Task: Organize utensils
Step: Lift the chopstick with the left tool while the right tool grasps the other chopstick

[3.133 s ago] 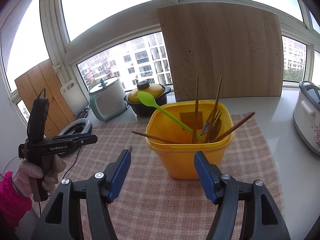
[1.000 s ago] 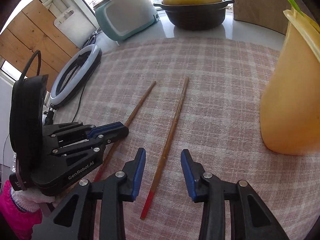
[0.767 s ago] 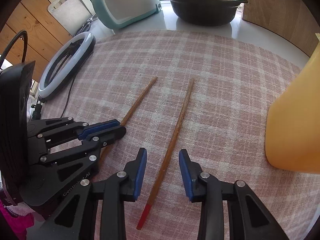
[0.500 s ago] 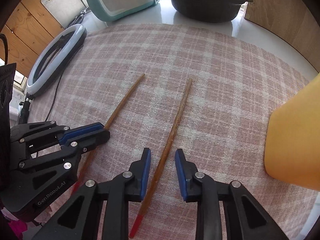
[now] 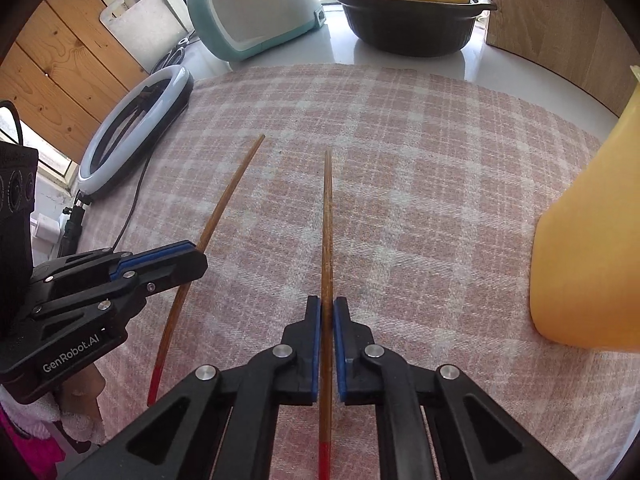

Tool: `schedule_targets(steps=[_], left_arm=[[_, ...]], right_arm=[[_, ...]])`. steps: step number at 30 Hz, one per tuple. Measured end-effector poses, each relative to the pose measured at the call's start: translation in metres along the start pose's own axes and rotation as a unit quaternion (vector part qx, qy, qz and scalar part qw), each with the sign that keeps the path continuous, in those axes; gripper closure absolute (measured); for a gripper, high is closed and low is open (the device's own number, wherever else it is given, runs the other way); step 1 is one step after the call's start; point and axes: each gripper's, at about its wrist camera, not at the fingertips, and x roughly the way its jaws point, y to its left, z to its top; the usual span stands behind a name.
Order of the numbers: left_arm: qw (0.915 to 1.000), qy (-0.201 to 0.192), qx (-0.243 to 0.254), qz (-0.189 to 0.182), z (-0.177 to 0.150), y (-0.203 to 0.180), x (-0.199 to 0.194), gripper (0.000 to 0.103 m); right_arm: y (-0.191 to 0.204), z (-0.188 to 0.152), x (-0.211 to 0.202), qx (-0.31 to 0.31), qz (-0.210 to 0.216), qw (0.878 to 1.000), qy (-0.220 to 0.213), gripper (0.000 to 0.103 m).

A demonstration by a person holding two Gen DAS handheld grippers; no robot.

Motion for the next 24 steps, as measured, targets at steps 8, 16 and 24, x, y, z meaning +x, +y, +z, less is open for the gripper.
schedule_targets(steps=[8,16,24], left_arm=[[0.9990,-0.043,0.003,-0.011,0.004,-0.016,-0.025,0.099],[0.9961,-0.079,0.026,-0.028,0.014,-0.044,-0.049,0.099],[0.9899,-0.119,0.055,-0.054,0.030,-0.076,-0.076,0.099]], right_arm=[[-0.004,-0.017,-0.048,0.003,0.023,0.998,-0.057,0.100],[-0.006,-0.033,-0.088,-0.006,0.026,0.994,-0.106,0.100],[-0.016,-0.046,-0.137,-0.006,0.025,0.987,-0.158,0.100]])
